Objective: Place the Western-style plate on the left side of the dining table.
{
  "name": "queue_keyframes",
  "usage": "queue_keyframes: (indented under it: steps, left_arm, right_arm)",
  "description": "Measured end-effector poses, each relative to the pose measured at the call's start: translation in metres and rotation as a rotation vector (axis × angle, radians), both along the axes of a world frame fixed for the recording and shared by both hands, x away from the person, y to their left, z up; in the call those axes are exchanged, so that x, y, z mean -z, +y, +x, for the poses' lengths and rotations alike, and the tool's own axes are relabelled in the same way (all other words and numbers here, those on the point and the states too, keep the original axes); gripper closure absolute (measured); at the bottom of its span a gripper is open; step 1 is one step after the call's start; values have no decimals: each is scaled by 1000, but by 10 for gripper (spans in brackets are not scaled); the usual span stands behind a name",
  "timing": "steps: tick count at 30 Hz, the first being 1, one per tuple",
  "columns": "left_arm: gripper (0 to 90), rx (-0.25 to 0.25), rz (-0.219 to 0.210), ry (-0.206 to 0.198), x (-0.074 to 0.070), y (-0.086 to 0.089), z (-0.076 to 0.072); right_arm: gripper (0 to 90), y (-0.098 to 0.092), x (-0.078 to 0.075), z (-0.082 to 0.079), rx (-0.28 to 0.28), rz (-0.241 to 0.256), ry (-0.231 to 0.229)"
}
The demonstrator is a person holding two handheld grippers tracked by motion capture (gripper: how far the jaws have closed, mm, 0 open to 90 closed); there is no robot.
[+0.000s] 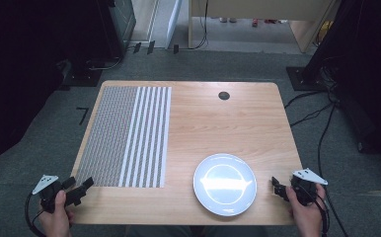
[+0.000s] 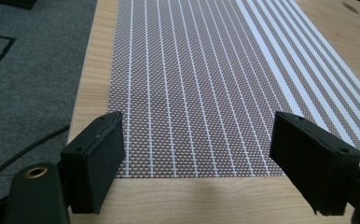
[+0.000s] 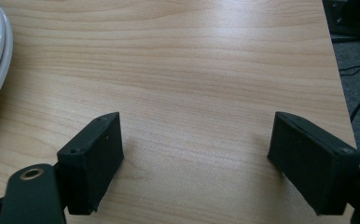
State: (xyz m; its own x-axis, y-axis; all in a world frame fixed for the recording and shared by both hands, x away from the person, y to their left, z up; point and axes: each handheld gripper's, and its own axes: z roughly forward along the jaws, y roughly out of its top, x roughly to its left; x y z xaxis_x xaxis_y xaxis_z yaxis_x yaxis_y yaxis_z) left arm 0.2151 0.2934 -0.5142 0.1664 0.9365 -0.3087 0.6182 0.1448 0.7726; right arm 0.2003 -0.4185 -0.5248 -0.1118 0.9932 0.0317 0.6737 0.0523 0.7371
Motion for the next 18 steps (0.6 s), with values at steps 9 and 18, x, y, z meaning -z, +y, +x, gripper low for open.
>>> queue_keyframes:
  steps: [9,18]
  left_arm:
    - [181,-37,51,-21,-6,-8,-3]
    - [178,10,75,-36,-14,-35,5]
  right_arm:
    - [160,1,0,1,2,-1,4]
    - [156,1,0,2,6,-2,4]
